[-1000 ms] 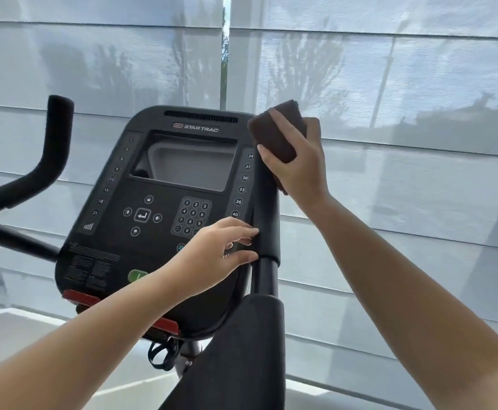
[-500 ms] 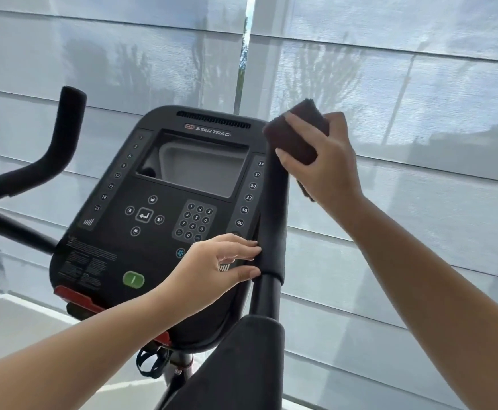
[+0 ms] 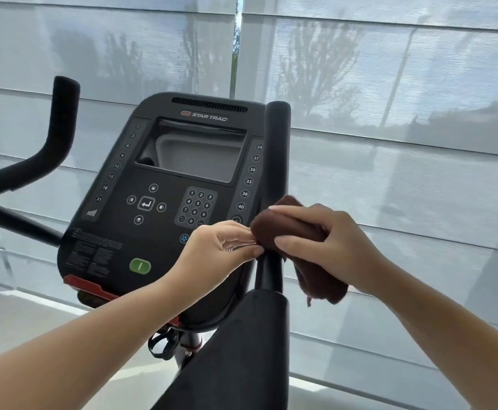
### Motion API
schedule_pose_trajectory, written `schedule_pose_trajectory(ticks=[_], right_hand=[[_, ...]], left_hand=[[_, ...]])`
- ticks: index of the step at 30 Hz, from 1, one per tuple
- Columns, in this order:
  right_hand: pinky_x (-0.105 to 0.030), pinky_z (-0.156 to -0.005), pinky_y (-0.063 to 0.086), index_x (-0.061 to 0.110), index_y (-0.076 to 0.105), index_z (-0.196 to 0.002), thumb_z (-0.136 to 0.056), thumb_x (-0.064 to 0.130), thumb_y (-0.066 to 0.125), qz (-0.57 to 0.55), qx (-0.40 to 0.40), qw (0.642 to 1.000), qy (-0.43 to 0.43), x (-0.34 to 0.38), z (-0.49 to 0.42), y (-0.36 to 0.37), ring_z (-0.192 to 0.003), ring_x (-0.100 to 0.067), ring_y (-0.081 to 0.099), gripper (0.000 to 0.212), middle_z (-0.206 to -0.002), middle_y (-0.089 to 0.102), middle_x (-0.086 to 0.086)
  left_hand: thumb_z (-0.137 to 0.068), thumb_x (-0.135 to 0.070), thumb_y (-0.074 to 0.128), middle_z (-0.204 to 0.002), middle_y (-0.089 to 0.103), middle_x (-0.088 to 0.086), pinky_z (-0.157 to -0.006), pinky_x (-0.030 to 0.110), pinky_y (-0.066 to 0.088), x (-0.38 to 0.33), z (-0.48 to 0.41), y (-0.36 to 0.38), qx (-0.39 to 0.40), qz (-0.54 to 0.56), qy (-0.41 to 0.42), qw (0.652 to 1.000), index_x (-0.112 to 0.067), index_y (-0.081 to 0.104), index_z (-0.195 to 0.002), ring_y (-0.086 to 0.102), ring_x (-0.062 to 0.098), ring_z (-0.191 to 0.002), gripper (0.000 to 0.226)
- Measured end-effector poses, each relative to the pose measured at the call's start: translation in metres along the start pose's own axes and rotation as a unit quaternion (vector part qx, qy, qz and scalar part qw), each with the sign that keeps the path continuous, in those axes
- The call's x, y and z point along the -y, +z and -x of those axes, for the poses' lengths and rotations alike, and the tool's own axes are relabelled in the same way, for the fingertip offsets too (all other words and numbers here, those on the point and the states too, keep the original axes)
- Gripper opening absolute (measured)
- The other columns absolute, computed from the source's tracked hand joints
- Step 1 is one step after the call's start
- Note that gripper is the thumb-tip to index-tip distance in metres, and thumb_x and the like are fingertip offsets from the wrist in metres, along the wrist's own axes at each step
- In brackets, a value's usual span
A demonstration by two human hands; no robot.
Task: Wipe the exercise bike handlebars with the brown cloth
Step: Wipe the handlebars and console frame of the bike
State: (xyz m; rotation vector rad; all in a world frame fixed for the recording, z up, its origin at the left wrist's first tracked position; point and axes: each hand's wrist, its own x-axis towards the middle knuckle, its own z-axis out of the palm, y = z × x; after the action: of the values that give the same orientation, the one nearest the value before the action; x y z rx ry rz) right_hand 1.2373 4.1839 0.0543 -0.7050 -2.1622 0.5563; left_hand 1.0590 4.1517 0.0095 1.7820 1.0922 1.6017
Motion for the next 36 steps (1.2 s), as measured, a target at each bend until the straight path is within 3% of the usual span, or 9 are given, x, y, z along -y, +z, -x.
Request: schedule_pose_trajectory(ticks=[5,8,11,17,20,23,27,30,36], right_hand=[[-0.029,-0.093,0.046,0.034,0.06,-0.119,-0.08,0.023,0.068,0.022,-0.193,0.98,0.044,-0.011,-0.044,-0.003,-0.093,-0.015,0.057,0.042,-0.104,0.056,-0.01],[-0.016,-0.088,0.044,0.037,0.059,-0.117,-0.079,0.021,0.068,-0.014,-0.178,0.982,0.065,-0.016,-0.026,0.019,-0.089,-0.005,0.056,0.042,-0.103,0.055,-0.009],[-0.024,-0.08,0.049,0.049,0.063,-0.102,-0.076,0.025,0.069,-0.087,-0.152,0.981,0.082,-0.011,0.013,0.03,-0.084,-0.008,0.06,0.036,-0.099,0.062,-0.009],[-0.011,-0.063,0.047,0.049,0.066,-0.098,-0.067,0.028,0.068,-0.123,-0.069,0.987,0.077,0.008,0.056,0.027,-0.072,0.0,0.063,0.038,-0.086,0.069,0.007],[-0.02,-0.072,0.052,0.043,0.067,-0.099,-0.072,0.021,0.071,-0.114,-0.137,0.981,0.08,0.005,0.035,0.02,-0.079,-0.007,0.064,0.035,-0.088,0.071,0.008],[-0.03,-0.08,0.053,0.035,0.065,-0.107,-0.079,0.016,0.069,-0.117,-0.182,0.97,0.115,0.001,0.029,0.034,-0.088,-0.015,0.062,0.035,-0.099,0.067,-0.005],[-0.017,-0.062,0.05,0.034,0.067,-0.107,-0.07,0.027,0.068,-0.219,-0.111,0.963,0.114,0.002,0.069,0.04,-0.078,-0.006,0.065,0.037,-0.088,0.071,0.01],[-0.018,-0.064,0.051,0.037,0.069,-0.103,-0.067,0.03,0.067,-0.245,-0.082,0.961,0.094,-0.003,0.08,0.035,-0.078,-0.005,0.065,0.036,-0.087,0.072,0.011],[-0.015,-0.076,0.047,0.034,0.064,-0.109,-0.075,0.021,0.068,-0.207,-0.302,0.93,0.034,-0.022,0.007,0.025,-0.086,-0.003,0.062,0.036,-0.1,0.068,0.003]], left_hand=[[-0.068,-0.007,0.071,-0.091,0.065,-0.003,-0.084,0.016,0.049,0.002,0.0,0.002,-0.023,-0.016,-0.012,1.0,-0.013,0.065,-0.099,0.064,-0.001,-0.08,0.032],[-0.067,-0.006,0.071,-0.088,0.065,-0.003,-0.082,0.017,0.051,0.003,-0.002,0.002,-0.022,-0.005,-0.021,1.0,-0.011,0.066,-0.098,0.065,-0.001,-0.078,0.031],[-0.069,0.001,0.071,-0.087,0.067,0.0,-0.078,0.019,0.051,0.003,-0.002,0.003,-0.022,0.04,-0.057,0.997,-0.008,0.07,-0.088,0.066,0.004,-0.079,0.021],[-0.065,-0.012,0.071,-0.092,0.065,0.005,-0.085,0.025,0.05,-0.003,0.0,0.004,-0.018,0.018,-0.045,0.999,-0.002,0.067,-0.098,0.064,0.014,-0.085,0.035],[-0.074,0.002,0.068,-0.093,0.064,0.007,-0.083,0.021,0.049,-0.001,0.001,0.003,-0.016,-0.005,-0.039,0.999,0.003,0.065,-0.103,0.063,0.012,-0.082,0.029],[-0.076,0.0,0.068,-0.093,0.066,0.002,-0.086,0.022,0.048,-0.001,0.001,0.002,-0.012,0.012,-0.066,0.998,-0.003,0.067,-0.099,0.063,0.008,-0.085,0.024],[-0.074,-0.011,0.071,-0.084,0.071,-0.008,-0.082,0.02,0.046,-0.002,-0.003,-0.003,-0.008,0.066,-0.157,0.985,-0.021,0.071,-0.081,0.064,0.003,-0.083,0.013],[-0.072,-0.012,0.074,-0.084,0.071,-0.011,-0.084,0.022,0.047,-0.007,-0.002,-0.002,-0.011,0.02,-0.13,0.991,-0.025,0.07,-0.082,0.065,-0.002,-0.08,0.017],[-0.074,-0.012,0.073,-0.1,0.067,-0.004,-0.086,0.02,0.05,-0.014,-0.002,0.01,-0.022,-0.067,-0.101,0.992,-0.021,0.062,-0.104,0.064,0.004,-0.091,0.033]])
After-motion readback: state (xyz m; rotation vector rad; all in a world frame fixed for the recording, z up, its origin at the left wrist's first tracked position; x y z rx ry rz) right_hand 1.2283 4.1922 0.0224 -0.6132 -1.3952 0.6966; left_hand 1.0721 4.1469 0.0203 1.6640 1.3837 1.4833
